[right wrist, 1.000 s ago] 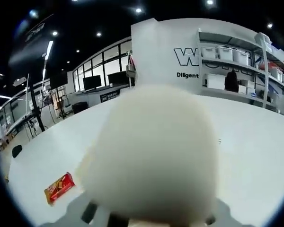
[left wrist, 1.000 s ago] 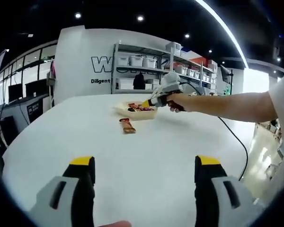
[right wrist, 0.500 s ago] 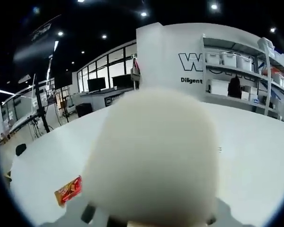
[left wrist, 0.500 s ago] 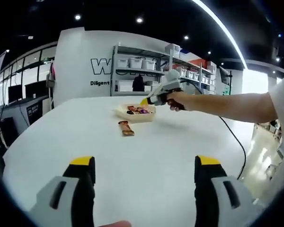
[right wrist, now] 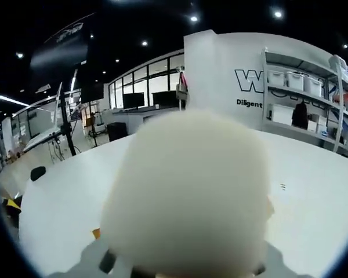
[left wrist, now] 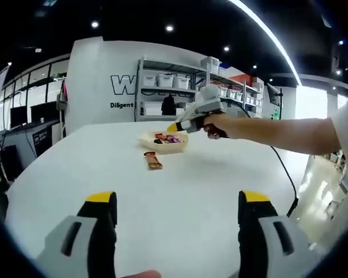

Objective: Place the target food into the container with the food tongs after gripping and lifting it, then release it inside without dropping or visibly crushing the food.

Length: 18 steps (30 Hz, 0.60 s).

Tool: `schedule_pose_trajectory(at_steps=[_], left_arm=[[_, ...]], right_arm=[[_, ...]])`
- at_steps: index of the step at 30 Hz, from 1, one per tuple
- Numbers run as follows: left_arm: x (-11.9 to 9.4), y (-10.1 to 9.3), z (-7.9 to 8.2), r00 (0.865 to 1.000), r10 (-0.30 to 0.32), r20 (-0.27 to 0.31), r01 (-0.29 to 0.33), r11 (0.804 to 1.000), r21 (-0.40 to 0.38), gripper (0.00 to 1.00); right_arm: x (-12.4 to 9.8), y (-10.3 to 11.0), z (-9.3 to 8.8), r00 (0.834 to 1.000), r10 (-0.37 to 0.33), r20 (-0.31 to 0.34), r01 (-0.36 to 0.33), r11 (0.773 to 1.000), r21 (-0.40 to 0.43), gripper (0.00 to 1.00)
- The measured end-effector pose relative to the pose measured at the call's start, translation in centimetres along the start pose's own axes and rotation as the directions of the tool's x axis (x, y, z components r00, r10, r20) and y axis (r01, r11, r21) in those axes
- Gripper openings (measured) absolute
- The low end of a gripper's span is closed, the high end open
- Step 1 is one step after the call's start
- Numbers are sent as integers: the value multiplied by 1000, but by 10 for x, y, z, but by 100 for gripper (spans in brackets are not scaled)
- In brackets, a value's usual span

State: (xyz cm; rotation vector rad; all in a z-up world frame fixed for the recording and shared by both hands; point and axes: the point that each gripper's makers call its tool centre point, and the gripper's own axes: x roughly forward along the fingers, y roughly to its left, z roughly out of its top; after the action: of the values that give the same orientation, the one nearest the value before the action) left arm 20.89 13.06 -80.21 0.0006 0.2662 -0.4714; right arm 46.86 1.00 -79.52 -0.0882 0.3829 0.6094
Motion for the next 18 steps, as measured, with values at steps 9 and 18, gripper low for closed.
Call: schedule_pose_trajectory(at_steps=[9,18], left_arm=[[-13,1,2,1000,6,19,-6,1000,-8,84],[-21,9,1,1000,19,25,-18,1000,-18,84]], right_arm=[[7,52,-1,996,81,-35,-85,990,-115,19],[29,85,-11,988,142,-62,-149,982,-114,19]])
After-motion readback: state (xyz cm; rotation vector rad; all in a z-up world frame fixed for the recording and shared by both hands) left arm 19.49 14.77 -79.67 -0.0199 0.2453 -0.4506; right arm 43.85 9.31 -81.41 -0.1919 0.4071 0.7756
